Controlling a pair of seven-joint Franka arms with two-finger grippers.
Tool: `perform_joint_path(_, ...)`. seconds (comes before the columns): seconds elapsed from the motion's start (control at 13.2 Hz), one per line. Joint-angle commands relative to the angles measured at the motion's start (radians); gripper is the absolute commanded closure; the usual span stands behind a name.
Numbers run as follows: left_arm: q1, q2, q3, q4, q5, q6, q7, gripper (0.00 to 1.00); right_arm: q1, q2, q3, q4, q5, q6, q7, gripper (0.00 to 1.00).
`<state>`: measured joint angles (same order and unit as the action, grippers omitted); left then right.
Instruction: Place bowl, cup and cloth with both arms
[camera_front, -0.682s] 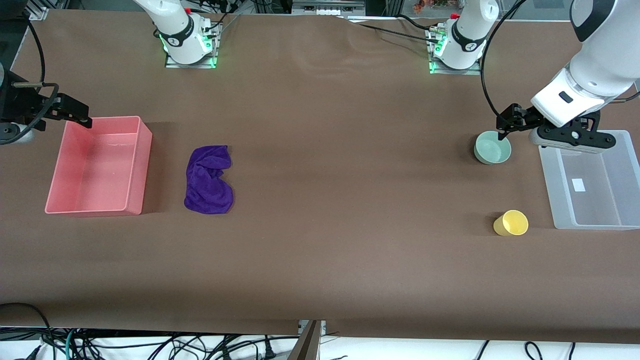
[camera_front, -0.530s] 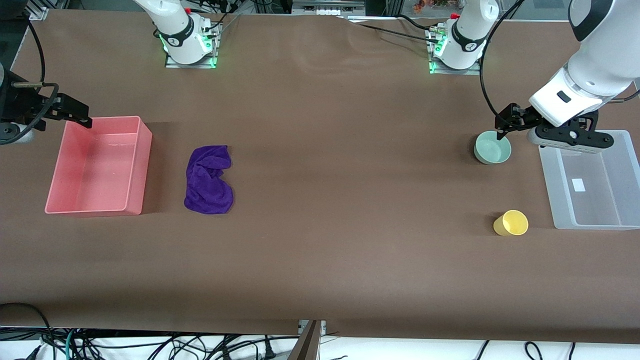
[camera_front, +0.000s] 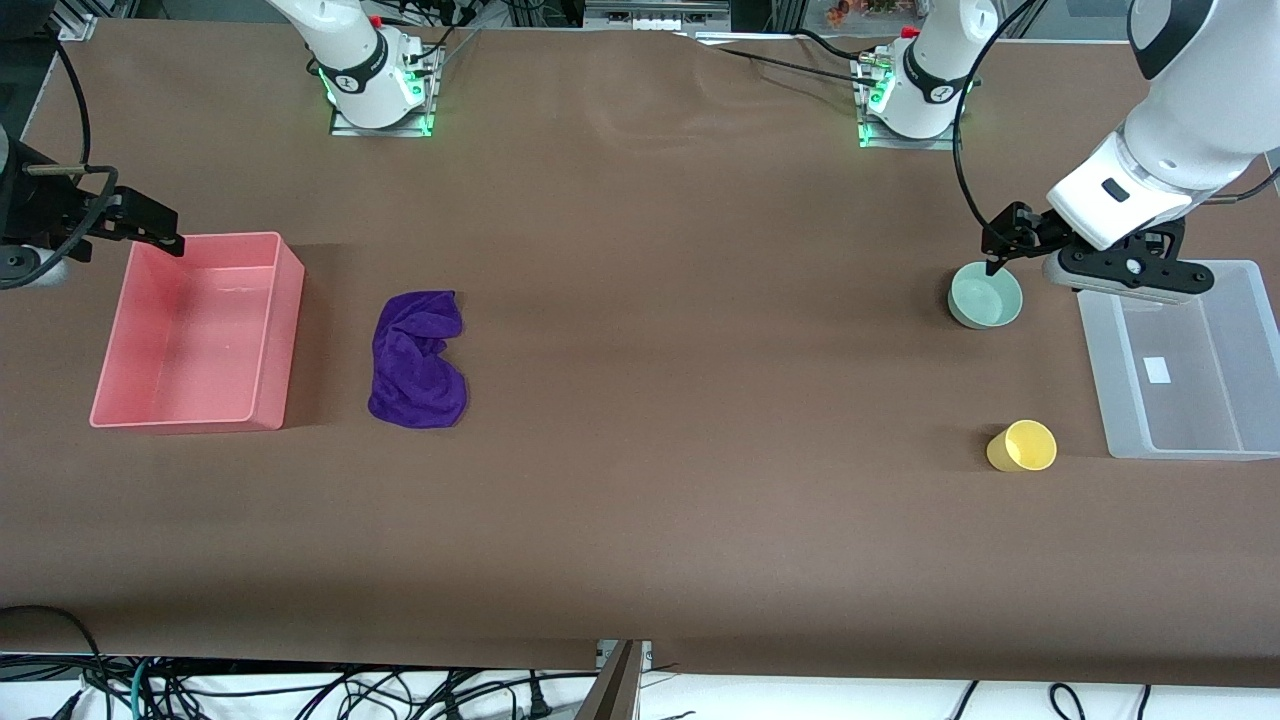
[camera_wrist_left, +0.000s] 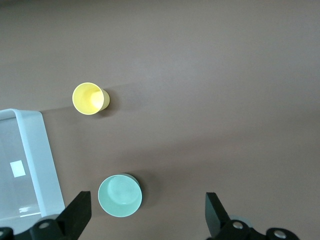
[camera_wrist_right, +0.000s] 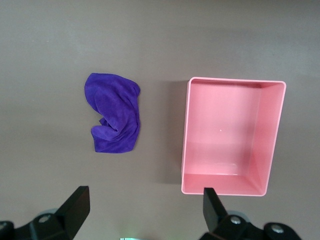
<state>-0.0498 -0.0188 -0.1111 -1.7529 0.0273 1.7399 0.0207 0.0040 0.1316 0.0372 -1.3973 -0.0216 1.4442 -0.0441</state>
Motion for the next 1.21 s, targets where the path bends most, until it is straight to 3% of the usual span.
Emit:
perform_joint_path(0.0,-0.001,-0.021,0.005,-0.010,-0.018,-0.025,-0.008,0.00,0.004,0.006,0.000,0.023,0.006,-0.004,0.001,0.00)
perform_joint_path(0.3,0.024,0.035,0.019,-0.010,-0.017,-0.072,0.008,0.00,0.004,0.011,-0.007,0.011,0.006,0.021,-0.005,0.00)
perform_joint_path(0.53,0.143,0.110,0.019,-0.010,-0.014,-0.109,0.036,0.00,0.028,0.002,-0.005,-0.061,0.006,0.082,0.001,0.00)
perform_joint_path(0.61,0.165,0.147,0.019,-0.010,0.026,-0.093,0.071,0.00,0.034,0.005,-0.003,-0.107,0.008,0.120,0.000,0.00)
perform_joint_path(0.76,0.182,0.181,0.016,-0.046,0.135,-0.019,0.126,0.00,0.063,0.010,0.003,-0.297,0.008,0.316,-0.003,0.00)
perform_joint_path(1.14,0.269,0.172,0.013,-0.319,0.144,0.251,0.310,0.01,0.073,0.074,0.076,-0.599,0.009,0.713,0.004,0.00)
